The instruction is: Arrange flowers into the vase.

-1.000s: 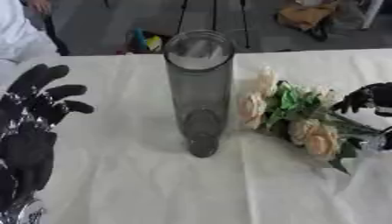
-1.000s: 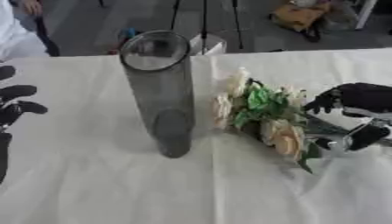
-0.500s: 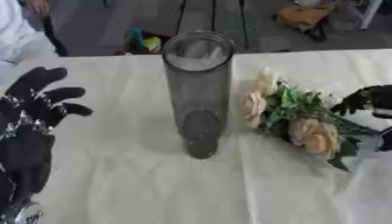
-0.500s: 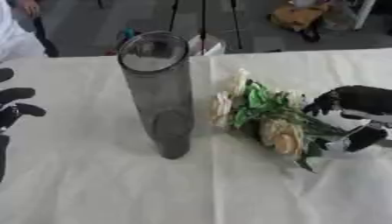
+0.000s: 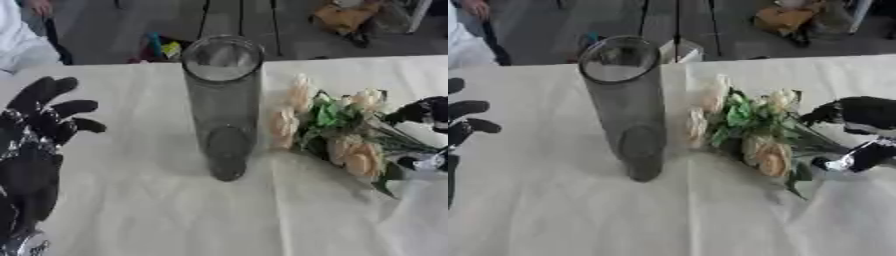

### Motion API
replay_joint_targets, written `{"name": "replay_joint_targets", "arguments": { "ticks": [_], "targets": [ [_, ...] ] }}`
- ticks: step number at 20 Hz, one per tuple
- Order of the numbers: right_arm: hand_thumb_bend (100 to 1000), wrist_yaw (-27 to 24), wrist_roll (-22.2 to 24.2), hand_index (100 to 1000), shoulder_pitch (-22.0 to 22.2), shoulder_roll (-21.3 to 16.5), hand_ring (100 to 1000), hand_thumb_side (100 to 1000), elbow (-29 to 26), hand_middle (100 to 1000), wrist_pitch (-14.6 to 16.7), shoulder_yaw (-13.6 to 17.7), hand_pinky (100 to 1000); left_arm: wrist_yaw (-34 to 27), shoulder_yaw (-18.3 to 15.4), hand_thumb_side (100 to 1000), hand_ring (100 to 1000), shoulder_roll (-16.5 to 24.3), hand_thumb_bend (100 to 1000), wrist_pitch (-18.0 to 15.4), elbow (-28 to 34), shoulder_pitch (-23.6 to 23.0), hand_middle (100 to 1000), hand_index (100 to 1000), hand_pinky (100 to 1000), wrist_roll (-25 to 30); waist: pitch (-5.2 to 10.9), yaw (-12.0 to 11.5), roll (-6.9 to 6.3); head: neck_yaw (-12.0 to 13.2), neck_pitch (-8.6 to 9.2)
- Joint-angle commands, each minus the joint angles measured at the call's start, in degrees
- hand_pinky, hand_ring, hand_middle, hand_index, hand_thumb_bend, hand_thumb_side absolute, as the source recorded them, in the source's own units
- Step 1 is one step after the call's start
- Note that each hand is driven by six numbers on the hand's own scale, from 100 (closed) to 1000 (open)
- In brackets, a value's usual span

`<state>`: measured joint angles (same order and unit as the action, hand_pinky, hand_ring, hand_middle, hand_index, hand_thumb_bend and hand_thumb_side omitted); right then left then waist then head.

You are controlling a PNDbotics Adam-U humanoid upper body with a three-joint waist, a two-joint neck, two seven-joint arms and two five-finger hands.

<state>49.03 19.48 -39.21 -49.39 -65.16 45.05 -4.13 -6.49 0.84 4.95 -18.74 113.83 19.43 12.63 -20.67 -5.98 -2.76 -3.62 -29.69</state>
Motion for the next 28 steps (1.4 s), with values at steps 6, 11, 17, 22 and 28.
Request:
{"name": "replay_joint_targets", "arguments": {
  "ticks": [6,11,17,22,28],
  "targets": [
    [337,0.81,0.06,981,-0.35,-2.93,806,701,-0.68,784,-0.25,1.30,803,0.27,0.51,1000,754,0.08,157,-0.12,0.76,0.29,820,909,625,0.38,0.05,0.21,-0.69,-0.44,0.34],
    [335,1.61,-0.45,973,-0.58,-2.46,800,704,-0.16,774,-0.65,1.05,798,0.34,0.61,1000,754,-0.12,151,-0.15,0.76,0.28,820,909,625,0.61,-0.24,-0.04,-0.83,-0.85,0.56],
    [336,4.05,-1.71,971,-1.29,-1.97,805,708,0.79,780,-1.52,0.95,790,0.37,0.78,1000,754,-0.26,156,-0.14,0.76,0.33,821,909,625,0.87,-0.66,-0.45,-0.76,-1.60,1.21],
    [344,6.41,-3.12,969,-1.92,-1.49,804,703,2.00,779,-1.91,0.71,790,0.43,0.89,1000,754,-0.43,156,-0.14,0.76,0.39,821,908,624,1.10,-1.12,-0.91,-0.75,-2.12,1.69],
    [304,7.32,-5.76,937,-1.99,-1.19,761,694,2.56,740,-2.33,0.86,775,0.57,0.94,1000,754,-0.57,156,-0.11,0.76,0.46,822,909,624,1.20,-1.50,-0.85,-0.83,-2.37,1.96]
  ]
}}
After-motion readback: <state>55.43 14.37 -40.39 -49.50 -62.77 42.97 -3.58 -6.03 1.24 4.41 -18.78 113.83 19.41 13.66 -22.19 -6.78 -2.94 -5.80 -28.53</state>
